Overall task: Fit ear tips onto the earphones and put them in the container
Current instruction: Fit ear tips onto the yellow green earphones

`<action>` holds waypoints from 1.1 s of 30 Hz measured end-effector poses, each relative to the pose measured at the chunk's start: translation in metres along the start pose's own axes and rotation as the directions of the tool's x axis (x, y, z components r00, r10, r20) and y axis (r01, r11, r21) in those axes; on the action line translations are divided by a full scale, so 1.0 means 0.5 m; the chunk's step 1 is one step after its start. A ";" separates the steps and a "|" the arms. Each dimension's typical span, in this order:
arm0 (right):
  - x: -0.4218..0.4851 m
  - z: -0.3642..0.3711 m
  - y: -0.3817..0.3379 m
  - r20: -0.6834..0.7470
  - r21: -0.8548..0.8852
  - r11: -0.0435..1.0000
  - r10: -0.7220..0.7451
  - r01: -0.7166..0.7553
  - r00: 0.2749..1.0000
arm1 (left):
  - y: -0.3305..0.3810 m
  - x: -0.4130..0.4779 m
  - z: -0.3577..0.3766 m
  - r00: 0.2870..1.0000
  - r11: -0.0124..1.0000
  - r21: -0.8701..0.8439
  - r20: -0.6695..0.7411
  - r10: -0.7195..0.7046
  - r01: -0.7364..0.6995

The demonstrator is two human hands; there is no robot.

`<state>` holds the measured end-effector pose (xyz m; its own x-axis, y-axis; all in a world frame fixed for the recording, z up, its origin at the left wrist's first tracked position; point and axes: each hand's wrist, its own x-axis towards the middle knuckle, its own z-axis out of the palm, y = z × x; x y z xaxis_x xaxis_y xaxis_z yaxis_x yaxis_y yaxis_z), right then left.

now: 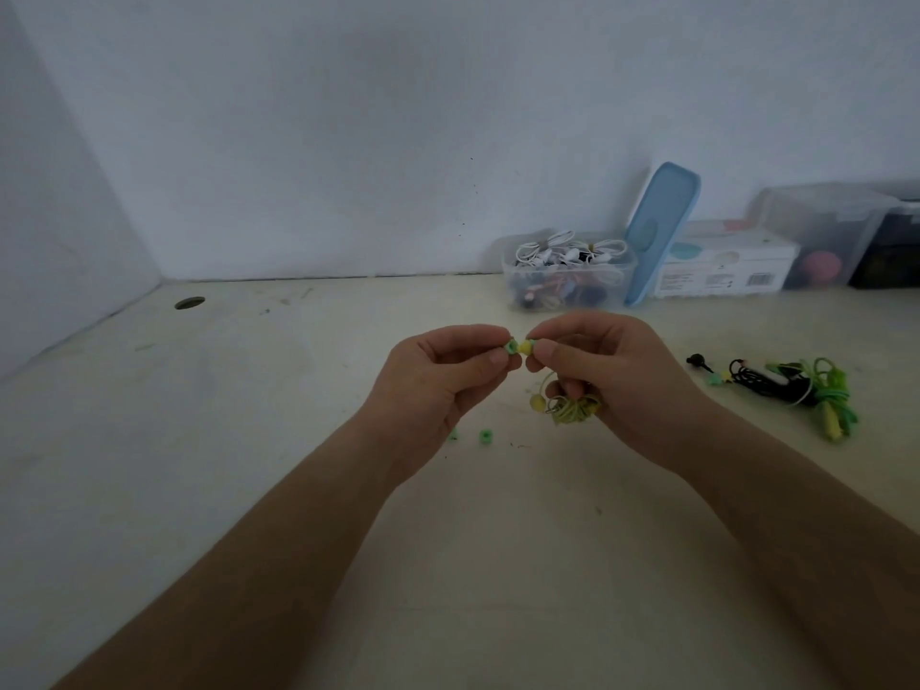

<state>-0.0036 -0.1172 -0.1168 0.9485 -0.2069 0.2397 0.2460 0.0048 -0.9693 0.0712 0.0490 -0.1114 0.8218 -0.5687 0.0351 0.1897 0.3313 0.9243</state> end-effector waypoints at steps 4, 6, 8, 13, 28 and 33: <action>0.002 0.001 0.003 -0.009 -0.008 1.000 0.000 0.000 1.000 | -0.004 0.003 0.001 0.999 1.000 -0.008 0.050 0.012 -0.011; 0.004 0.000 0.004 -0.017 -0.011 1.000 0.004 -0.004 1.000 | -0.005 0.004 0.001 0.998 1.000 -0.006 0.056 0.019 -0.019; 0.003 0.000 0.003 -0.022 -0.016 1.000 0.008 -0.008 1.000 | -0.005 0.004 0.000 0.998 1.000 0.009 0.060 0.026 -0.026; 0.003 -0.001 0.002 -0.040 -0.017 1.000 0.001 -0.002 0.999 | -0.005 0.004 0.001 0.998 0.999 0.019 0.061 0.034 -0.035; -0.001 -0.010 -0.005 0.047 0.005 0.999 0.043 -0.043 0.998 | -0.006 0.003 -0.003 0.997 0.997 0.073 0.080 0.019 -0.025; 0.000 -0.014 -0.002 0.063 -0.035 0.999 0.003 -0.001 0.998 | -0.007 0.004 -0.005 0.997 0.996 0.085 0.078 0.006 -0.013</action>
<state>-0.0053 -0.1243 -0.1165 0.9600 -0.1449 0.2396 0.2380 -0.0288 -0.9708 0.0734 0.0485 -0.1155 0.7788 -0.6233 0.0705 0.1323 0.2732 0.9528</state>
